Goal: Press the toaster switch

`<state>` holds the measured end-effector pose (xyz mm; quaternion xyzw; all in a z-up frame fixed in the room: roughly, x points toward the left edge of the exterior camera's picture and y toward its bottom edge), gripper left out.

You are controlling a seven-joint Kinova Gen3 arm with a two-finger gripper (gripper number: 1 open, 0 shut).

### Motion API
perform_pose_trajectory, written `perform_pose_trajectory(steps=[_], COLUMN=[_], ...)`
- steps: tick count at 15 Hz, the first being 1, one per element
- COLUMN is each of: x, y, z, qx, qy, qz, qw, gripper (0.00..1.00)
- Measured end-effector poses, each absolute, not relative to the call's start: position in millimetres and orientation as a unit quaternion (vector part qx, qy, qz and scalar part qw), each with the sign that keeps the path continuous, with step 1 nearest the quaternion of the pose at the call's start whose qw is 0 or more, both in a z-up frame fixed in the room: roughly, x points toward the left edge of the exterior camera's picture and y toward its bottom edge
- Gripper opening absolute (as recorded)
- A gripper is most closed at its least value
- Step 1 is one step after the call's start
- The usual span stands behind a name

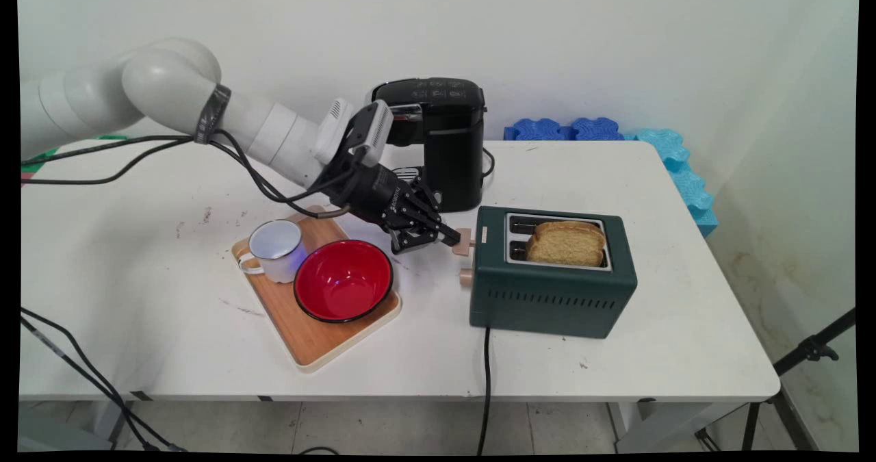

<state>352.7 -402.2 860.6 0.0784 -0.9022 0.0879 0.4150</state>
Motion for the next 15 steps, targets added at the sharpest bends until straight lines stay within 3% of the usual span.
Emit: perform_pose_trajectory(steps=[15], x=[348], y=[-401], z=[832], qx=[0.091], qy=[-0.906], qz=[0.085], qw=[0.406], gripper=[0.0])
